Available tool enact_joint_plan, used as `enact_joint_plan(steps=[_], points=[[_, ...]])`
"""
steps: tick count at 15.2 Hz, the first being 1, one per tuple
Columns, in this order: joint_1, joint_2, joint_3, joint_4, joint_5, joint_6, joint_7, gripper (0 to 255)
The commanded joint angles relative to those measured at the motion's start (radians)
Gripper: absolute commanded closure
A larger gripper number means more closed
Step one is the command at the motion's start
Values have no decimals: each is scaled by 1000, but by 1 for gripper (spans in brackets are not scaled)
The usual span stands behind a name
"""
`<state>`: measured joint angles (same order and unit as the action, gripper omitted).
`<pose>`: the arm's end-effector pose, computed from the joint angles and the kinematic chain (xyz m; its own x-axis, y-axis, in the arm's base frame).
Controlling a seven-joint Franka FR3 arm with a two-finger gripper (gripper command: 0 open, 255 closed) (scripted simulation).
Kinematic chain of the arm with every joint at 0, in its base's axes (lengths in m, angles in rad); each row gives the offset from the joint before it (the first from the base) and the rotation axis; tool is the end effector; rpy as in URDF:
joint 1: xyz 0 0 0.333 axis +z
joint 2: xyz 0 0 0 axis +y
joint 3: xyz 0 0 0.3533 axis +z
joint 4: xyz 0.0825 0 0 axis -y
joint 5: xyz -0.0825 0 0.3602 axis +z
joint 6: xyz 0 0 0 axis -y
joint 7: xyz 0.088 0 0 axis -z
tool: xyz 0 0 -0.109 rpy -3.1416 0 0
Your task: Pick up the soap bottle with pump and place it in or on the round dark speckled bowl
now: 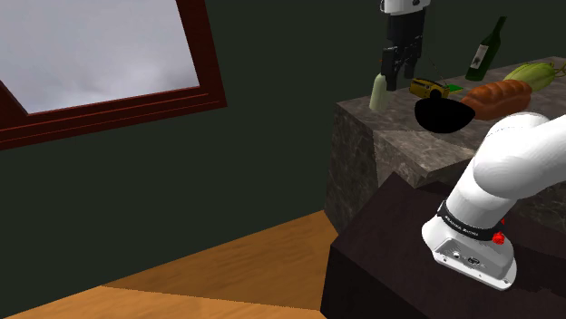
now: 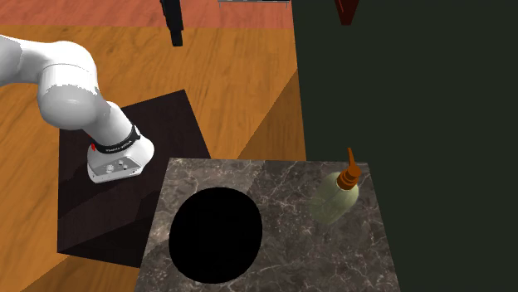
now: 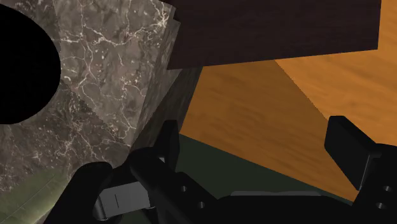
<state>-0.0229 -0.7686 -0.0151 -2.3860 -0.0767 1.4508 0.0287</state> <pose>0.2456 -0.0201 0.5881 0.9841 -0.0693 -0.1637 -0.0584 -0.9958 0.0708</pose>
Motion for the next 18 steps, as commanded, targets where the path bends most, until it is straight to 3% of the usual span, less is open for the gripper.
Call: enact_joint_plan(steps=[1,10,18], points=[[0,0,0,0,0,0,0,0],[-64,158,-183,63,-107,169,-170,0],[-94,361,-341,197,-121,305,-327,0]])
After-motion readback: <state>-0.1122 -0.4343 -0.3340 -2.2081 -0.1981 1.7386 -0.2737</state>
